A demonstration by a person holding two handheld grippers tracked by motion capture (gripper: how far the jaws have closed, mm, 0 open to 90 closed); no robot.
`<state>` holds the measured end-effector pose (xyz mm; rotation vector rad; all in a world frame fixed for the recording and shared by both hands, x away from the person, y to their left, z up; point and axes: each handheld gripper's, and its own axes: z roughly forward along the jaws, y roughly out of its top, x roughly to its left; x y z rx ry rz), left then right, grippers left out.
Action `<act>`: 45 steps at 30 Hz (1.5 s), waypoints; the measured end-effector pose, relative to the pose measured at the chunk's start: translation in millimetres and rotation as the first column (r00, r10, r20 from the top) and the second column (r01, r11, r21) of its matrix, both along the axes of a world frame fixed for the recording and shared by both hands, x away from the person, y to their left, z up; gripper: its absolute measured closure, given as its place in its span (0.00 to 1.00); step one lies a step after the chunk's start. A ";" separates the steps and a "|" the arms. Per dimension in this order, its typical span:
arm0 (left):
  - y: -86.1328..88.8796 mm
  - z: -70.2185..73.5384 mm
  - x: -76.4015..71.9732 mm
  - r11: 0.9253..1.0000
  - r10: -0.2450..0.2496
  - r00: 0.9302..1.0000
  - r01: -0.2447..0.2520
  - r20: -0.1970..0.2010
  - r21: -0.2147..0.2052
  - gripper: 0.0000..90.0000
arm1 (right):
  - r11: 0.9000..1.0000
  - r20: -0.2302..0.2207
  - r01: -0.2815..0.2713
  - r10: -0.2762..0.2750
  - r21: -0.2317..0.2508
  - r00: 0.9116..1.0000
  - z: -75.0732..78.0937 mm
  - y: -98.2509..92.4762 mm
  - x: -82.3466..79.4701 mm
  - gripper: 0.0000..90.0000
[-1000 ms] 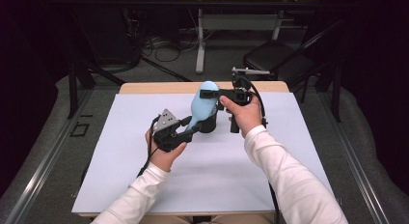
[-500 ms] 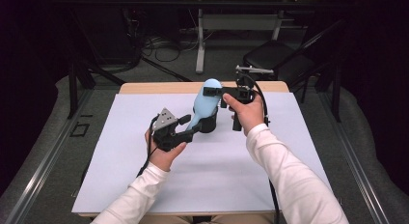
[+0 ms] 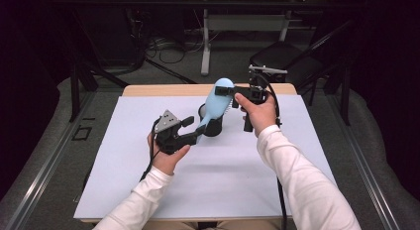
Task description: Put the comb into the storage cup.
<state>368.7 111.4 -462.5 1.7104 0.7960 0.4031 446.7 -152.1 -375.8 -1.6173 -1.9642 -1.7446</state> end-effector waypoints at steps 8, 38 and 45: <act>1.7 0.1 1.8 1.000 0.001 1.000 -0.001 -0.010 -0.012 0.48 | 1.000 0.001 0.023 -0.023 -0.001 1.000 0.8 -7.2 2.1 0.54; 12.5 1.6 8.7 0.997 0.077 0.997 -0.076 -0.013 0.005 0.43 | 0.992 0.044 0.123 -0.121 -0.035 0.992 19.2 -29.0 14.8 0.54; 16.0 0.4 12.2 0.995 0.098 0.995 -0.098 -0.028 0.013 0.30 | 0.987 0.065 0.149 -0.145 -0.054 0.987 27.8 -29.2 20.5 0.54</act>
